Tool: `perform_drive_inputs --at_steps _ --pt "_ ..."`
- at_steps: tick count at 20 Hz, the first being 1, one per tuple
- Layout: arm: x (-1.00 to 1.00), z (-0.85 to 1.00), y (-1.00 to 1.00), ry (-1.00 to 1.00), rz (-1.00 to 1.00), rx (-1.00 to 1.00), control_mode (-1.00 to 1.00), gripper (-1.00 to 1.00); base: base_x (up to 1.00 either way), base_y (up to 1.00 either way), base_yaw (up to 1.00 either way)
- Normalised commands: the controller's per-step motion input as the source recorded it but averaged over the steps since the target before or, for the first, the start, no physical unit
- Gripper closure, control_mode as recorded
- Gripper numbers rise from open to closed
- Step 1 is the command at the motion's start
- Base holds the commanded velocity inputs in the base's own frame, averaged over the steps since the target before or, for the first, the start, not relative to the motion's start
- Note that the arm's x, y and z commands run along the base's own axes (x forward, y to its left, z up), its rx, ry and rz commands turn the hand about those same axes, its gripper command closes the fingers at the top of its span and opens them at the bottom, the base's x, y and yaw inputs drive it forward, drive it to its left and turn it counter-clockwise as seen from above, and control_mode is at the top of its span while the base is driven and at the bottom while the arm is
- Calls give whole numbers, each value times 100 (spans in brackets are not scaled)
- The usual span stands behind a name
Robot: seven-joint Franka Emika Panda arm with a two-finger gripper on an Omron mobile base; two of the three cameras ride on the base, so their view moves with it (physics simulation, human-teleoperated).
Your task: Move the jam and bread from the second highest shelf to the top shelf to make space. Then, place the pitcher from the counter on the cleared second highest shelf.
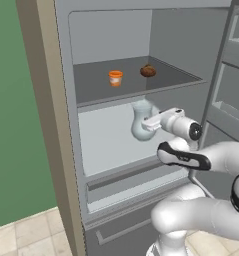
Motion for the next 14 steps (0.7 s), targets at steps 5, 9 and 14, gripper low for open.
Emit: perform_drive_inputs --at_steps 5,9,14 --pt "-49 0 0 20 0 0 -100 -100 0 0 0" --pt "-56 8 0 24 0 0 -100 -100 0 0 0" --pt "-61 25 0 26 0 0 -100 -100 0 0 0"
